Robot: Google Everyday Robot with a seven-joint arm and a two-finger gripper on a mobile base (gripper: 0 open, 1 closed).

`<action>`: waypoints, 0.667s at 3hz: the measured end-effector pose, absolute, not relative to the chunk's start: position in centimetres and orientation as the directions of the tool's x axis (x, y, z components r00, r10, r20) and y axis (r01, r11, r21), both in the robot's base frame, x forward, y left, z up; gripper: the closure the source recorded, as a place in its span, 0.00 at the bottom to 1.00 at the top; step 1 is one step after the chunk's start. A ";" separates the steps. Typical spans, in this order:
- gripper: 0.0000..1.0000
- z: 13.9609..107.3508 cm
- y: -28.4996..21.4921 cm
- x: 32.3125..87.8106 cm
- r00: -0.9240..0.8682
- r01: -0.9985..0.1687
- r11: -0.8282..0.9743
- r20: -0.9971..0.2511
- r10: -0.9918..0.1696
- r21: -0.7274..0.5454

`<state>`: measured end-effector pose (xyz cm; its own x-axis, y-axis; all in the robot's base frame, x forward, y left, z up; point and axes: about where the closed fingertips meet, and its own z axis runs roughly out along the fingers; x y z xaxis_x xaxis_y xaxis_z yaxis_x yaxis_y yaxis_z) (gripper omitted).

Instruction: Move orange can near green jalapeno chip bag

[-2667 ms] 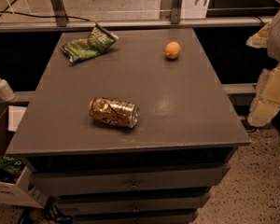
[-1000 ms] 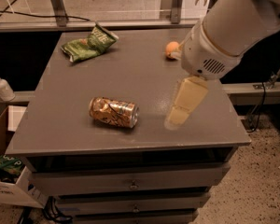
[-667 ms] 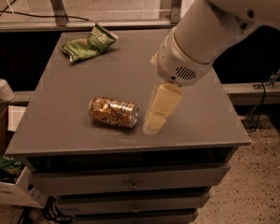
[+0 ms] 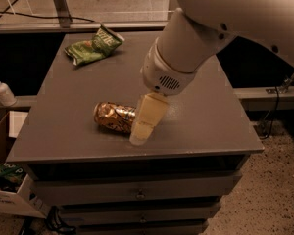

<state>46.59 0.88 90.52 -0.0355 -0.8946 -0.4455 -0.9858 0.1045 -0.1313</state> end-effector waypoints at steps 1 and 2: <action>0.00 90.7 0.7 46.5 -0.016 -0.986 0.088 -0.451 -0.893 -0.139; 0.00 90.0 2.0 46.6 0.044 -0.984 0.032 -0.419 -0.907 -0.173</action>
Offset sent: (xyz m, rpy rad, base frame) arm 0.0057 0.0248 -0.0192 -0.0810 -0.0789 0.1327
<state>46.61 1.98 89.96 0.0445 -0.9069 -0.4190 -0.9844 0.0318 -0.1733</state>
